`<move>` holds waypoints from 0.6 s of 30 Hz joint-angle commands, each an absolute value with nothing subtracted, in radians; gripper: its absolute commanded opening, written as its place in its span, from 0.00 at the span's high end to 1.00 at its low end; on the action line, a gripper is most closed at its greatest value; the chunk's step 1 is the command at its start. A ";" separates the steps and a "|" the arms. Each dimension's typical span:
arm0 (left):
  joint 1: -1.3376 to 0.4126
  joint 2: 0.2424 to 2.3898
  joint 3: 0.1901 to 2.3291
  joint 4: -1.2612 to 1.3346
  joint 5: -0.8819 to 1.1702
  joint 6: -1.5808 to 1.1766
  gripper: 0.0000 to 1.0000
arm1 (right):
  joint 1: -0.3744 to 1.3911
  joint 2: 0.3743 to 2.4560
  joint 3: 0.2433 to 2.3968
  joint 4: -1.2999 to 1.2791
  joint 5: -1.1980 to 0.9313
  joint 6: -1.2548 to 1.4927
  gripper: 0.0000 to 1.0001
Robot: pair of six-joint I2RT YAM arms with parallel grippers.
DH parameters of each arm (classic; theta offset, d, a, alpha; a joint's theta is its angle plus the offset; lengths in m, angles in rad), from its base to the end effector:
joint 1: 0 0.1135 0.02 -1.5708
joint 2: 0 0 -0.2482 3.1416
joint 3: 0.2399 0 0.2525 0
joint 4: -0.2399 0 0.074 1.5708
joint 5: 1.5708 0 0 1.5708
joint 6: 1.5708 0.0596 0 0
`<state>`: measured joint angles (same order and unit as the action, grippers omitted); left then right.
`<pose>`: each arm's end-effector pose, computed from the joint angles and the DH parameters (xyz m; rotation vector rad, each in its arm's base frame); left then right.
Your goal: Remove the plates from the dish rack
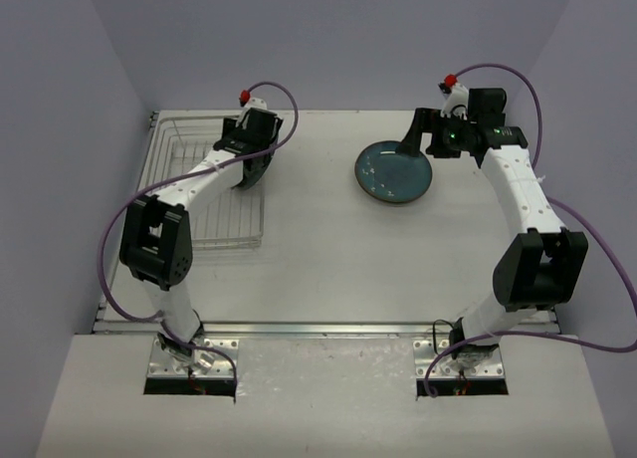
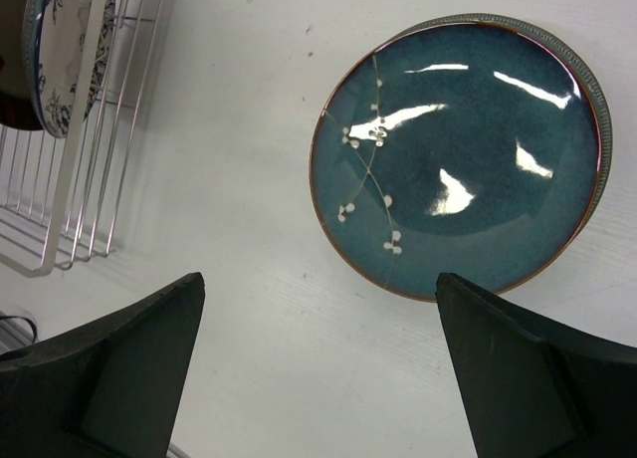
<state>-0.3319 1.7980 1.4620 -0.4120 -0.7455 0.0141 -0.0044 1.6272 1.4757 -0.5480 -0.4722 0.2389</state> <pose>0.4042 -0.0965 0.2510 0.0087 2.1699 0.6782 0.3829 0.0254 0.3018 0.0229 2.2619 0.6595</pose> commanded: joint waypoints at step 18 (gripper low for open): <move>-0.342 1.820 1.491 -0.267 -0.907 0.082 1.00 | -0.006 1.575 1.459 -0.505 -0.495 0.230 0.01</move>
<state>-0.3275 1.8679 1.4605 -0.3244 -0.8497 0.0753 -0.0040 1.6108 1.4605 -0.5465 -0.4743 0.2348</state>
